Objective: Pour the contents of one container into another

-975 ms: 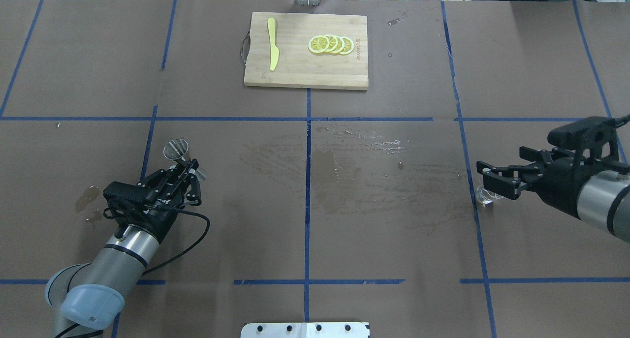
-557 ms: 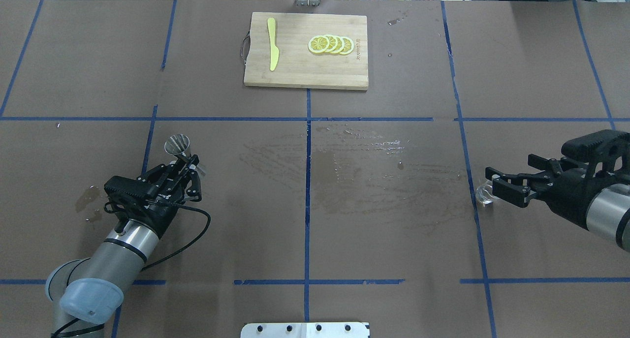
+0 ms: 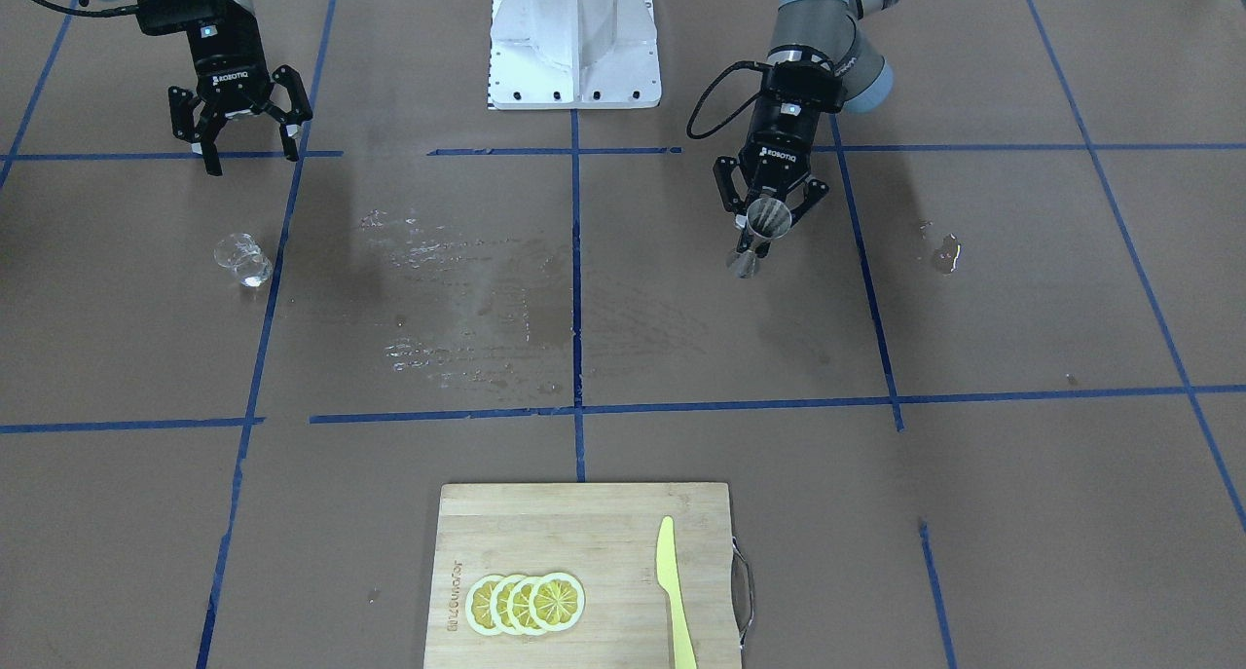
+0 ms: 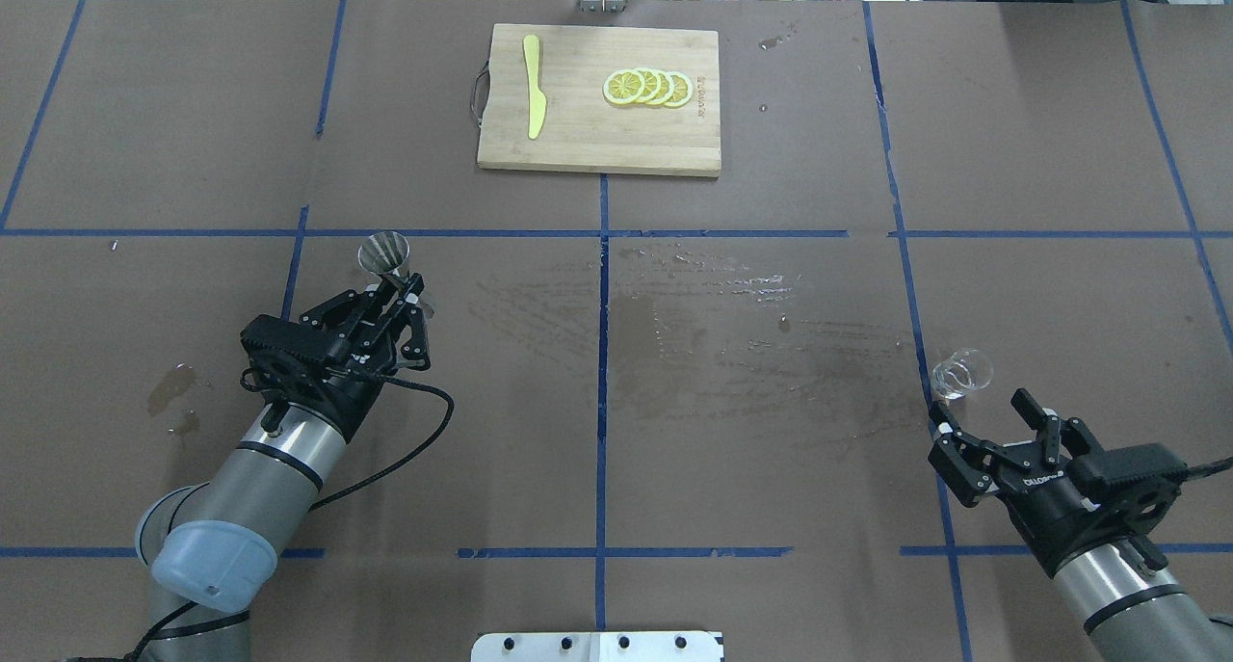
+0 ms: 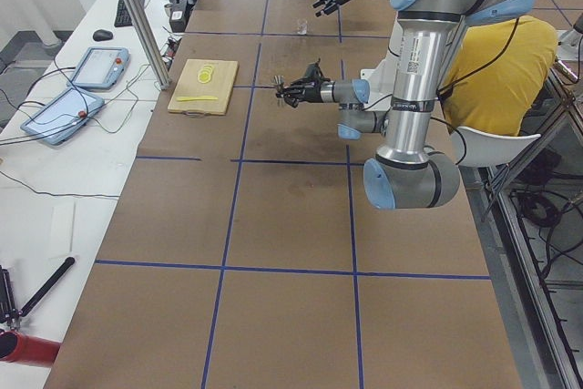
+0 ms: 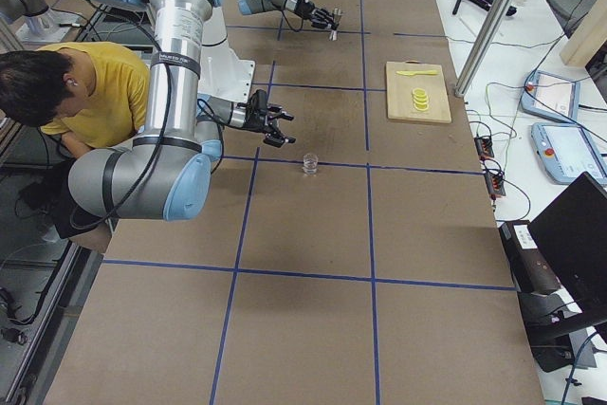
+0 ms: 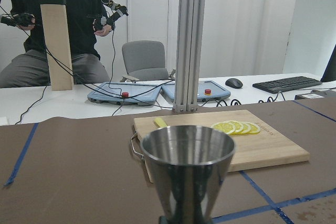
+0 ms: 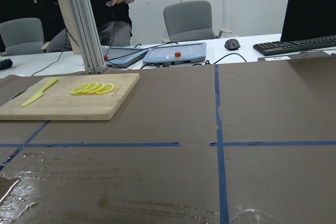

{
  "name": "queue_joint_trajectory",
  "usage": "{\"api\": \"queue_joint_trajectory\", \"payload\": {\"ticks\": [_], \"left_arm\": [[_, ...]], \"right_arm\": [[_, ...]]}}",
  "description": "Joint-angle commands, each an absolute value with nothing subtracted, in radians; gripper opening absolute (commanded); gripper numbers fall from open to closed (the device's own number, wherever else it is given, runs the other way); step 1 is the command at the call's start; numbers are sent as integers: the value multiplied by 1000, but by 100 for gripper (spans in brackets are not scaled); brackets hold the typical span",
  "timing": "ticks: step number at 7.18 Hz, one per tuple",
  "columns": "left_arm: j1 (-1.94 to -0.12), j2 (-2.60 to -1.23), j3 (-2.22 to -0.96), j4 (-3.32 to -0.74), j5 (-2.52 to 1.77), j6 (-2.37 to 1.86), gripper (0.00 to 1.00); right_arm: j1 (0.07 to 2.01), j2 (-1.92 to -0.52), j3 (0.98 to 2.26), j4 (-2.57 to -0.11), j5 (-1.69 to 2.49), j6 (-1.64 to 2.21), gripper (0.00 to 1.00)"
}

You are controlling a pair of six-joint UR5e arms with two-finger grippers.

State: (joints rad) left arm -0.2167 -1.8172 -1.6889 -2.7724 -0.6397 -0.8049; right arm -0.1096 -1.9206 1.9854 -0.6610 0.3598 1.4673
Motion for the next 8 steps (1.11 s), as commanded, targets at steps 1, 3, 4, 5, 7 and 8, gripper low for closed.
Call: {"api": "queue_joint_trajectory", "payload": {"ticks": [1,3,4,5,7,8], "left_arm": [[-218,-1827,-1686,-2772,-640,-808,0],[-218,-1827,-1686,-2772,-640,-811,0],[-218,-1827,-1686,-2770,-640,-813,0],[-218,-1825,-1686,-2770,-640,-813,0],[-218,-1825,-1686,-2770,-640,-813,0],[-218,-1825,-1686,-2770,-640,-813,0]], "right_arm": [[-124,-1867,1864,-663,284,1539,97],[-118,-1845,1818,-663,285,1551,97],[-118,-1842,1798,-663,285,1551,97],[-118,-1842,1790,-663,288,1552,97],[-94,-1842,1761,-663,325,1580,97],[-88,-1841,1752,-663,334,1580,96]]}}
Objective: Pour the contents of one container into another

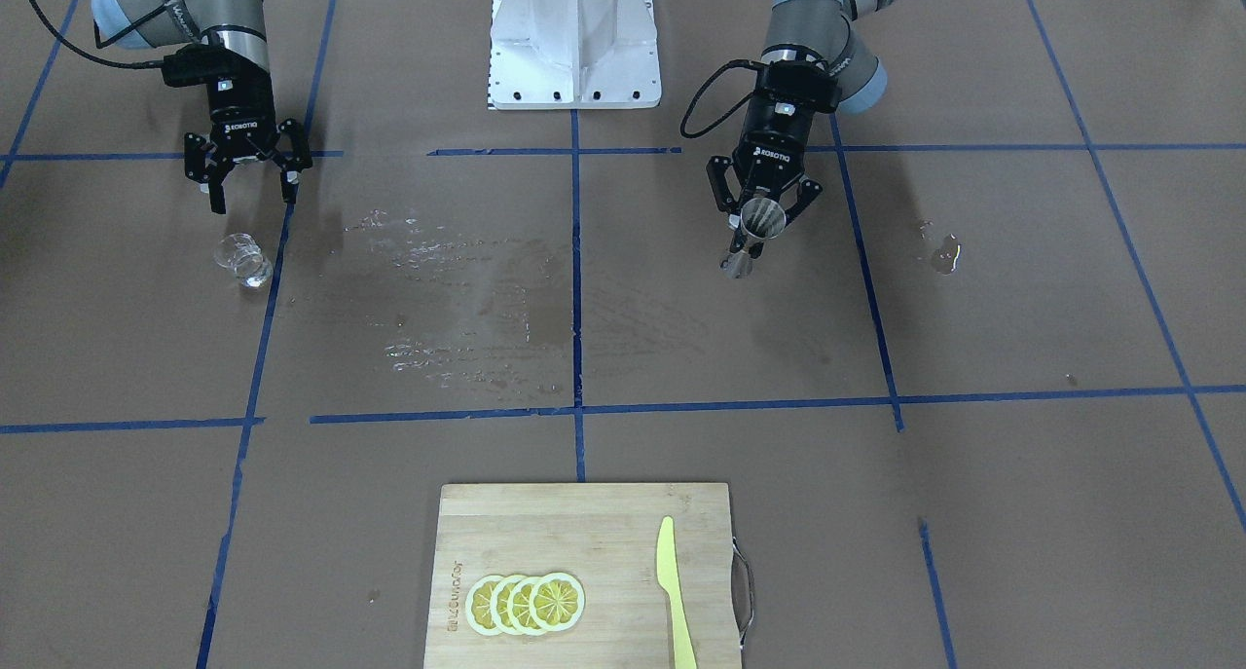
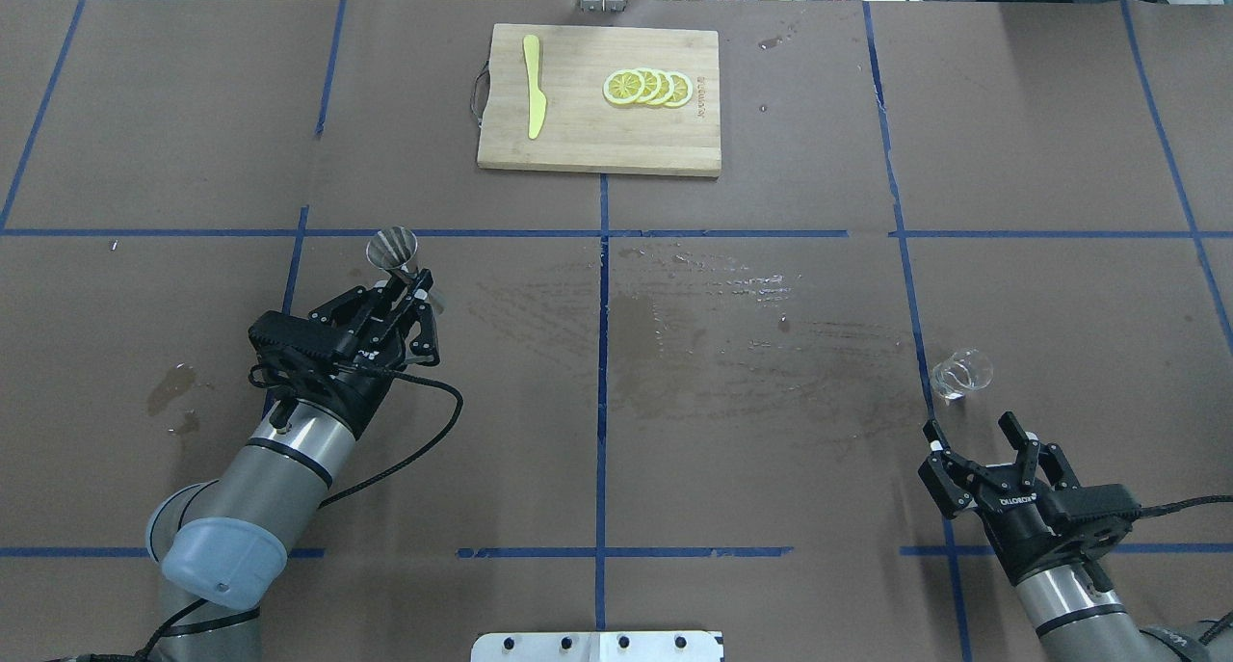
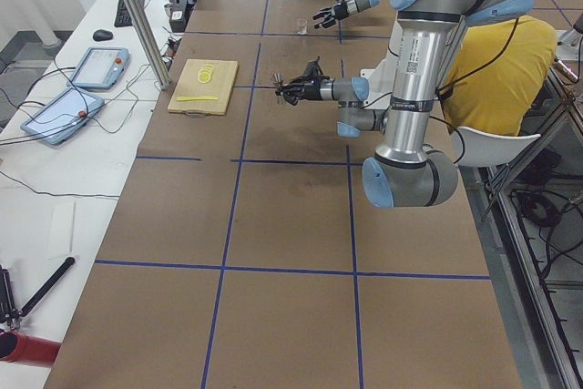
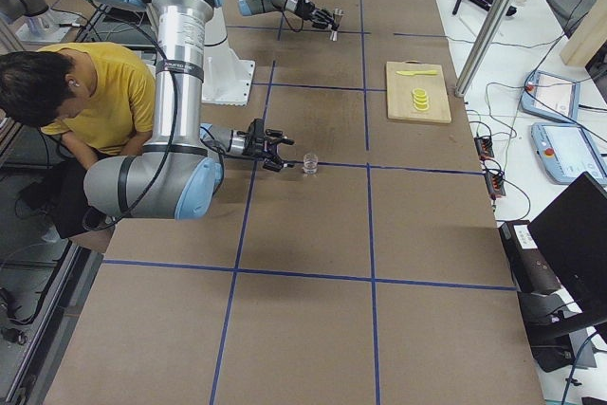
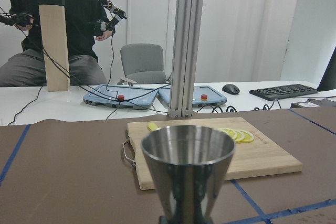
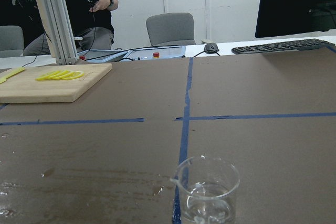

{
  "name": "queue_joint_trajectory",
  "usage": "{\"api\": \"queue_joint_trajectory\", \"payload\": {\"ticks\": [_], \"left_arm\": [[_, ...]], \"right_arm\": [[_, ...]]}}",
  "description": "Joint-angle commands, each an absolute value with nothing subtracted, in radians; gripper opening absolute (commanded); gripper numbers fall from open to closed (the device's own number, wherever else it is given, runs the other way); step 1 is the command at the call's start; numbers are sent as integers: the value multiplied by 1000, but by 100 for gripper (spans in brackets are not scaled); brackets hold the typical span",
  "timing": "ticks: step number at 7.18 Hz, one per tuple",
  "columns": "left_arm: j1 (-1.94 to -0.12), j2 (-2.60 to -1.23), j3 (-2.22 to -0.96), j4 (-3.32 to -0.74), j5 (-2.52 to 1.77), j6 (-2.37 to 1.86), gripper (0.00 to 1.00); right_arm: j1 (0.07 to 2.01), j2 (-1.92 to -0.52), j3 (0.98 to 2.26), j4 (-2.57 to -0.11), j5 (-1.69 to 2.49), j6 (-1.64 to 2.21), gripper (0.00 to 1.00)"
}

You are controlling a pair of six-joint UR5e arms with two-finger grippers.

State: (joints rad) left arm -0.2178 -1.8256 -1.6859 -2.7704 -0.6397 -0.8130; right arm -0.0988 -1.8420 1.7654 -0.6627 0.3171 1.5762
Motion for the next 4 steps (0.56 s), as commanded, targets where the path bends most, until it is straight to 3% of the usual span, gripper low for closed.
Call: {"api": "queue_joint_trajectory", "payload": {"ticks": [1,4], "left_arm": [[-218,-1825,-1686,-2770,-640,-813,0],[-218,-1825,-1686,-2770,-640,-813,0]], "right_arm": [[-78,-1815,1740,-663,337,1578,96],[-32,-1761,1655,-663,367,1563,96]]}}
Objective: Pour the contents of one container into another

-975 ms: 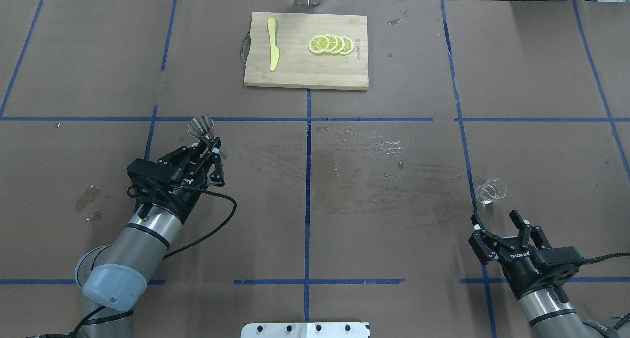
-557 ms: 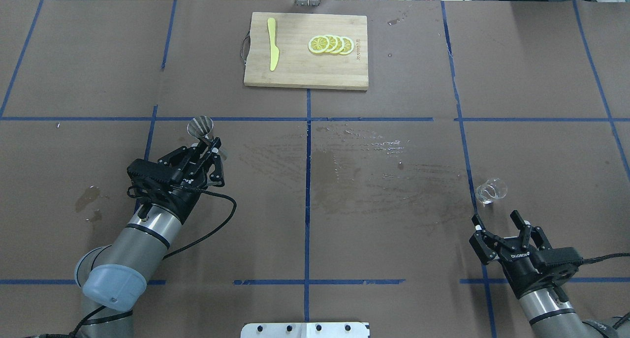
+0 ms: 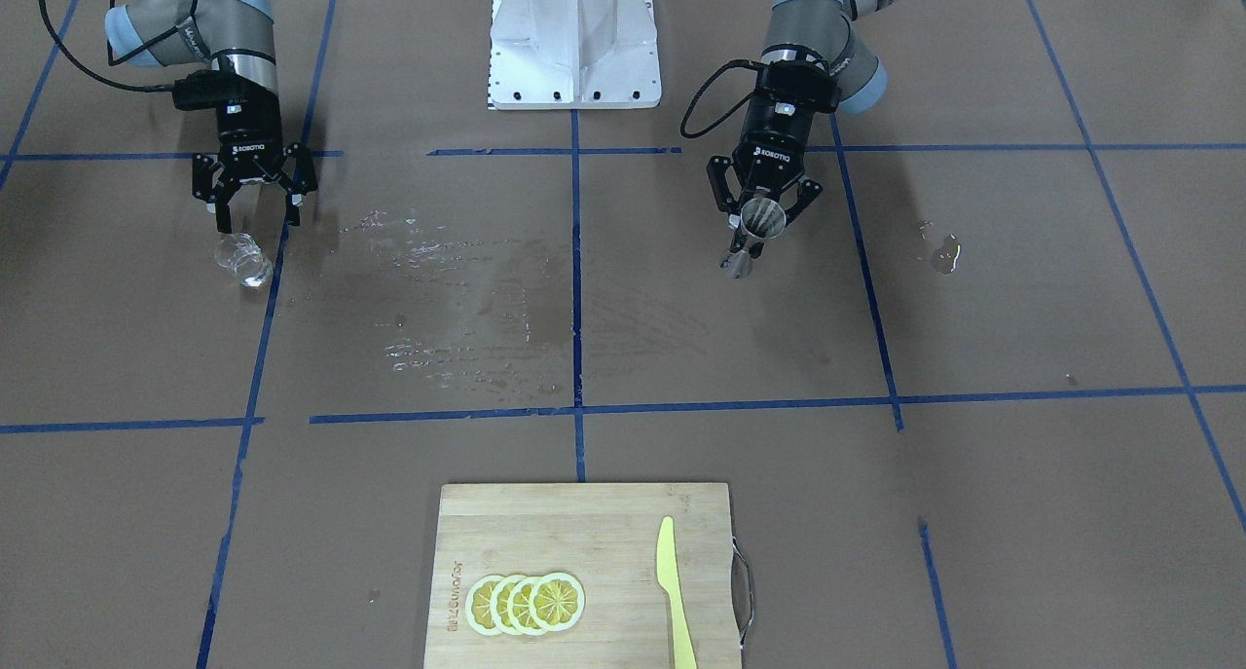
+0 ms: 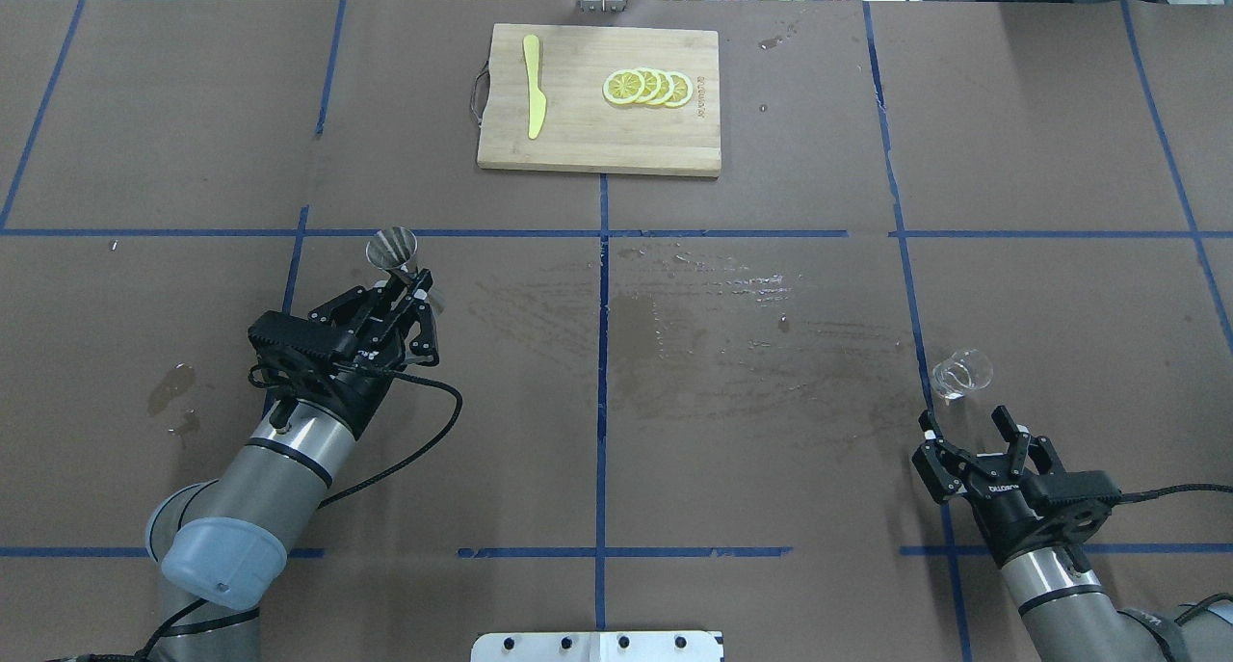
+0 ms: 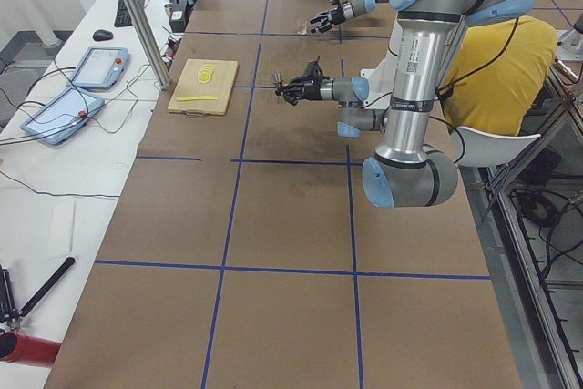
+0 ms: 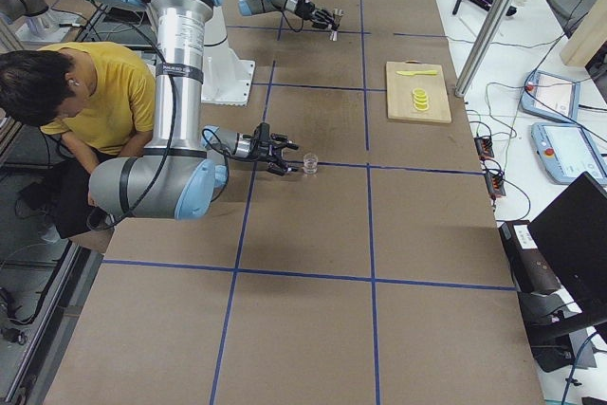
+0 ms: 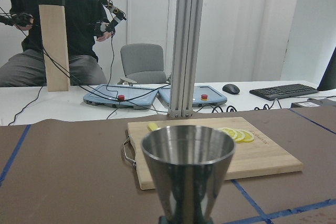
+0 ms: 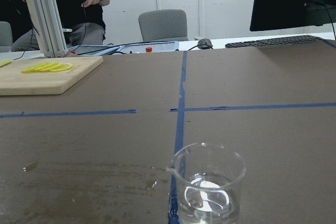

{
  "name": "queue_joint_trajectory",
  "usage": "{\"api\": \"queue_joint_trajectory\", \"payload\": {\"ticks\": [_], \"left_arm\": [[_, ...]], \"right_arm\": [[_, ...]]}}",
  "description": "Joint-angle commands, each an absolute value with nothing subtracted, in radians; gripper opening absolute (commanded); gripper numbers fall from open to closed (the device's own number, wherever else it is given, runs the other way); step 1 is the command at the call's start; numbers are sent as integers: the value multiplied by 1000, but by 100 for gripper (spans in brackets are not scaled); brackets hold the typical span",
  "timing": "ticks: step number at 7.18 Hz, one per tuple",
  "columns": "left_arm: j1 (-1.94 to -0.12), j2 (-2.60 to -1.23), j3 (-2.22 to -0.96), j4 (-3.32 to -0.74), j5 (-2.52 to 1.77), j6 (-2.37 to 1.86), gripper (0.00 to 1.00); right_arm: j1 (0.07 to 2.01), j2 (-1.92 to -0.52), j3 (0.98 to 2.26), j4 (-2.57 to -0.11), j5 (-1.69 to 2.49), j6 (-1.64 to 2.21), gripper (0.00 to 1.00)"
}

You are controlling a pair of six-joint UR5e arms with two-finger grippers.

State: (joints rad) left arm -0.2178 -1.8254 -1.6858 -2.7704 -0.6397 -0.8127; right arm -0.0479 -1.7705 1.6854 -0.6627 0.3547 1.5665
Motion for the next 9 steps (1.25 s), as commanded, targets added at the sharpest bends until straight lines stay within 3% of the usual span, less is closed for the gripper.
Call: {"api": "queue_joint_trajectory", "payload": {"ticks": [1,9], "left_arm": [[-218,-1825,-1686,-2770,-640,-813,0],[-219,-1825,-1686,-2770,-640,-811,0]], "right_arm": [[-26,-1761,1648,-663,367,1563,95],[51,-1669,1582,-660,416,1497,89]]}}
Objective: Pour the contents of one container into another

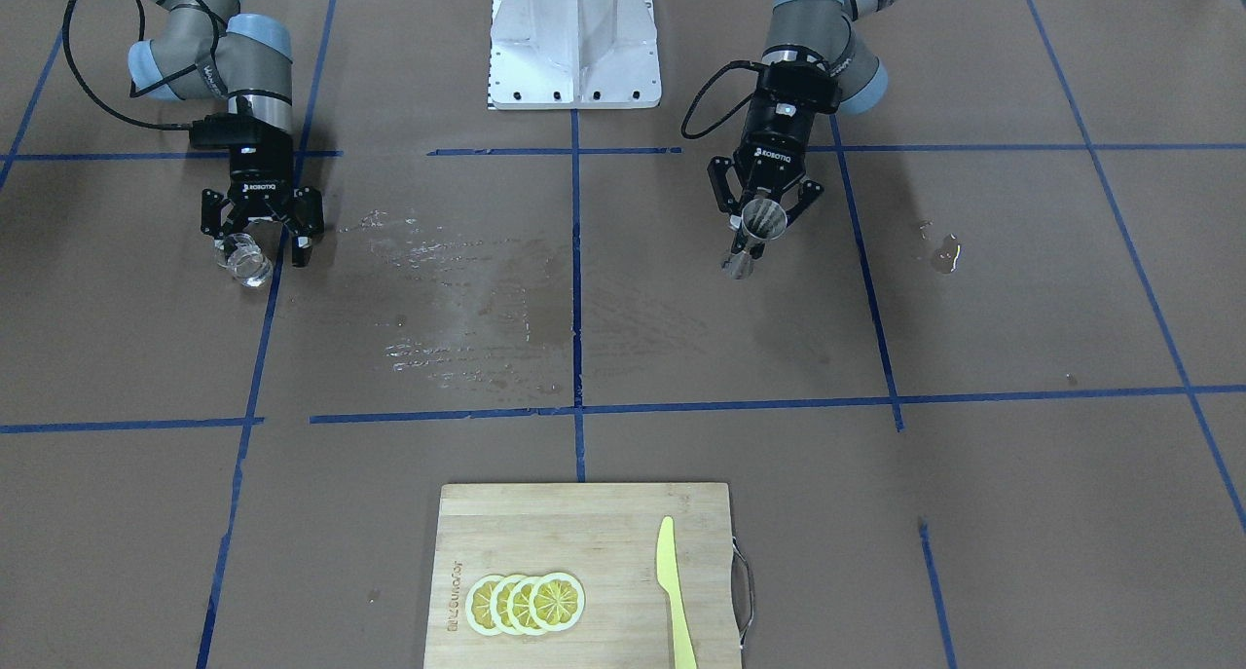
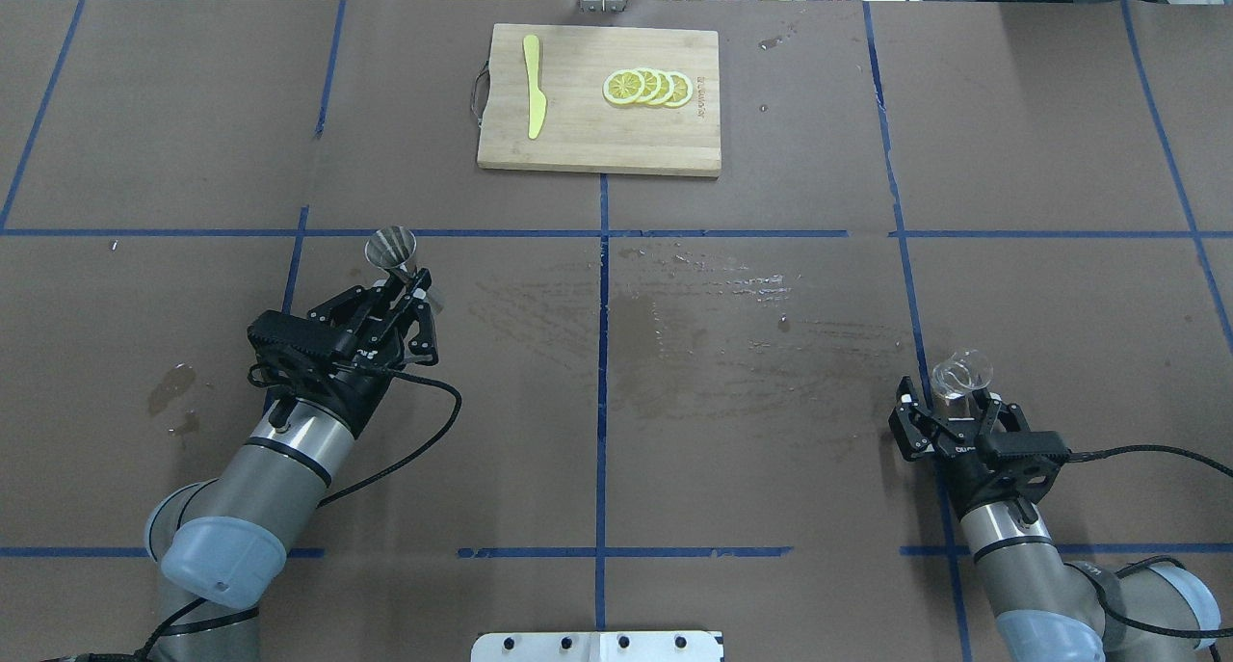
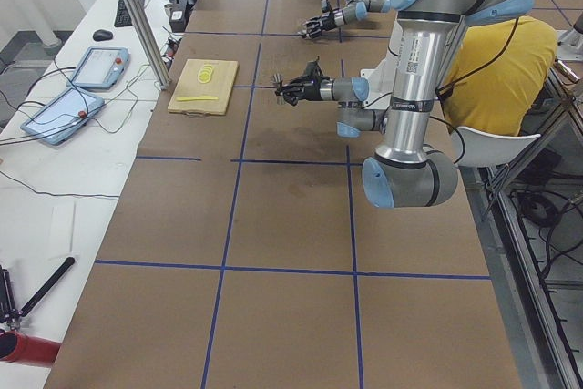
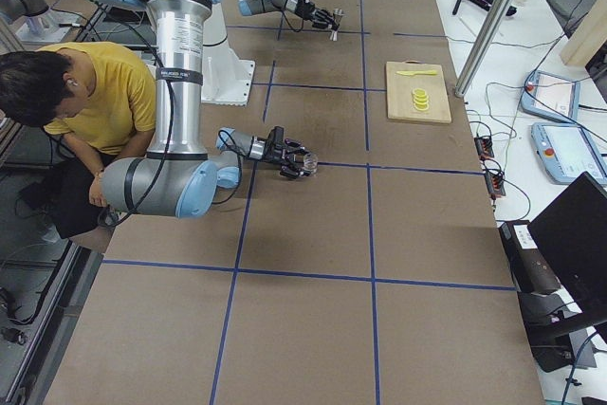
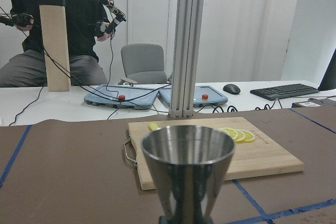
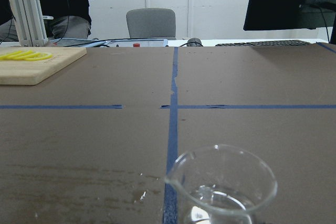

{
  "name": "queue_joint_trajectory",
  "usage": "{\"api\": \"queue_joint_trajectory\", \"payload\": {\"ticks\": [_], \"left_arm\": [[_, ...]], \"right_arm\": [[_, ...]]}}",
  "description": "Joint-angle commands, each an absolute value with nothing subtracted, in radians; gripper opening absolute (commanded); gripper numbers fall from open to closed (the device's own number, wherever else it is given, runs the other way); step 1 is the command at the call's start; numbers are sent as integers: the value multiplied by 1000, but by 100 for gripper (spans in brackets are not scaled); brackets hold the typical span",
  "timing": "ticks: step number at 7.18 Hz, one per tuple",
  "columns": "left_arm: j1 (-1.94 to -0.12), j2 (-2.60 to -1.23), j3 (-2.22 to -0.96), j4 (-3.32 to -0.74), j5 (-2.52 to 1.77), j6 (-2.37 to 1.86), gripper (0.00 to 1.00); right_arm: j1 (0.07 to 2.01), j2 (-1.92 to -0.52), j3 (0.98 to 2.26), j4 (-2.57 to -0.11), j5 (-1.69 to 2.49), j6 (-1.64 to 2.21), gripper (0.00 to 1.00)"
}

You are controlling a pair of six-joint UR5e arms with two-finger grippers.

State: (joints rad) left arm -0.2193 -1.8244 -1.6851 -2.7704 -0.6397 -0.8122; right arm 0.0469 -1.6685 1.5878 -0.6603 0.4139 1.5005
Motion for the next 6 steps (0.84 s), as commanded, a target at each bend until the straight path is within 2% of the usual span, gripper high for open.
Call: {"api": "queue_joint_trajectory", "payload": {"ticks": [1,5,6], "left_arm": [[-219,-1825,-1684,-2770,-640,-813,0],[-219,-1825,-1684,-2770,-640,-811,0],[-219,-1825,-1684,-2770,-640,-811,0]], "right_arm": [[52,-1670,1582,-660,416,1496,84],[69,-1677,1595,-655,416,1477,36],[69,-1678,1597,-582,420,1438,22]]}}
